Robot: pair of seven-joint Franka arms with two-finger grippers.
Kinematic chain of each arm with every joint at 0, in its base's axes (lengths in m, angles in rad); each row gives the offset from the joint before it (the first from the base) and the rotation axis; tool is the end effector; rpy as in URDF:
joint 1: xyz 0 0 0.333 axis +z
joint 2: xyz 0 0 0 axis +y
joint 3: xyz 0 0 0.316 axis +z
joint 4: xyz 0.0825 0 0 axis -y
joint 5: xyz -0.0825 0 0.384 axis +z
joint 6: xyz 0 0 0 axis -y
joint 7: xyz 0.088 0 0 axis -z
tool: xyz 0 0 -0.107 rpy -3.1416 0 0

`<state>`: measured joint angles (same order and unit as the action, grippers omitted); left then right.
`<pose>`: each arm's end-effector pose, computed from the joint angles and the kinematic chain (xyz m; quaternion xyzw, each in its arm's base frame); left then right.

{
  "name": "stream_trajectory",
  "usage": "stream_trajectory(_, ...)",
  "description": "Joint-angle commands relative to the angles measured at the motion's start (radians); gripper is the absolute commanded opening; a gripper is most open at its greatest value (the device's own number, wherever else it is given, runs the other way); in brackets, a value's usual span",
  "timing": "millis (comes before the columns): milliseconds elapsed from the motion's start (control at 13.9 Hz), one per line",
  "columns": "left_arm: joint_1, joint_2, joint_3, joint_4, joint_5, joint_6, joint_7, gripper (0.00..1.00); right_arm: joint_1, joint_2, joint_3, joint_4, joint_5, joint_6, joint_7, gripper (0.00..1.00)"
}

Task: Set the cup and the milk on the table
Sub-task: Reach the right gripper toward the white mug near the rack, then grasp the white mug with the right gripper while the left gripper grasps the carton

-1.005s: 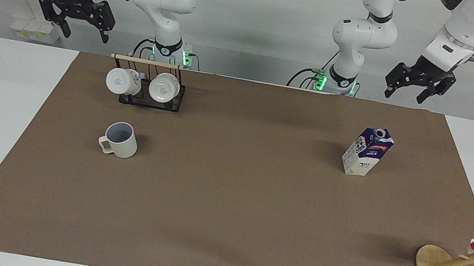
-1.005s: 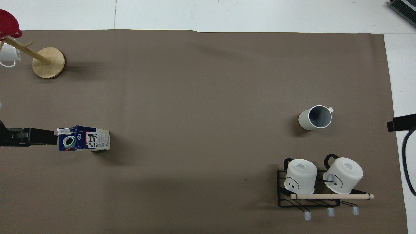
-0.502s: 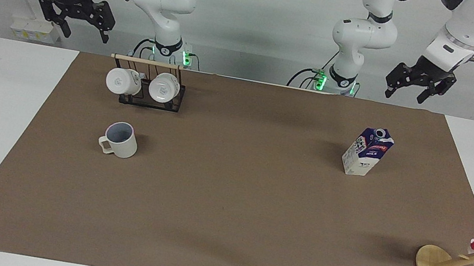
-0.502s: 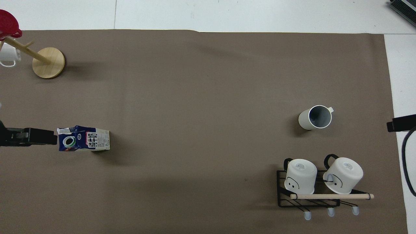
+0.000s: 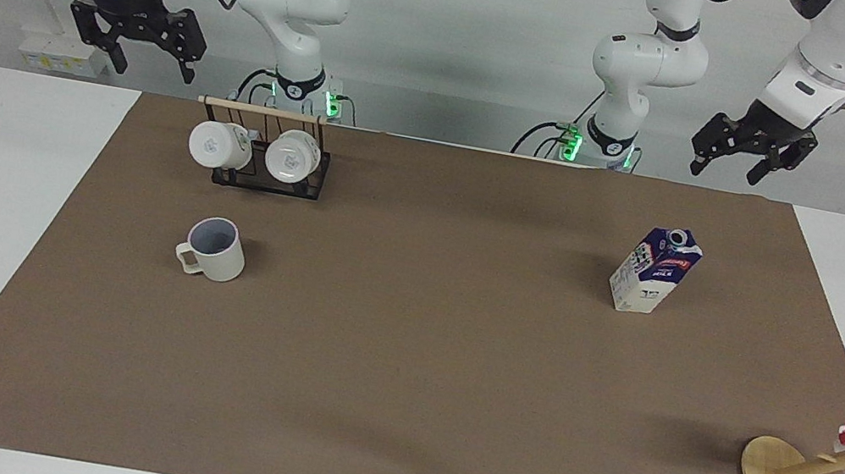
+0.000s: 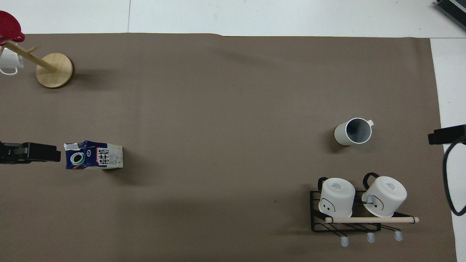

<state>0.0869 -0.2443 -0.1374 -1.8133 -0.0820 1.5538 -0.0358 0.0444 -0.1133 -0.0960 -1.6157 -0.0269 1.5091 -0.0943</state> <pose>0.4731 -0.0409 0.6333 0.9996 -0.0055 -0.0097 0.0241 0.5116 -0.0327 0.6582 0.9997 0.0208 0.0025 0.0082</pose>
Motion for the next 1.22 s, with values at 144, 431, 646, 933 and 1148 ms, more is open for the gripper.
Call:
stream_trajectory(144,0.016,0.002,-0.01,0.014,-0.004,-0.021,0.0,1.0,0.037,0.0,0.012,-0.117,-0.005,0.158,0.036,1.0)
stream_trajectory(431,0.011,0.0,-0.013,0.012,-0.004,-0.015,-0.004,1.0,0.06,0.056,0.012,-0.222,-0.004,0.29,0.08,1.0)
stream_trajectory(646,0.005,0.0,-0.014,0.003,-0.004,-0.003,-0.004,1.0,0.077,0.096,0.012,-0.28,-0.002,0.403,0.111,1.0)
stream_trajectory(933,0.011,-0.001,-0.014,-0.052,-0.004,0.037,0.0,1.0,0.1,0.147,0.012,-0.413,-0.001,0.62,0.127,1.0)
stream_trajectory(1148,0.016,-0.004,-0.013,-0.104,-0.004,0.095,0.008,1.0,0.1,0.188,0.013,-0.447,0.002,0.69,0.127,1.0)
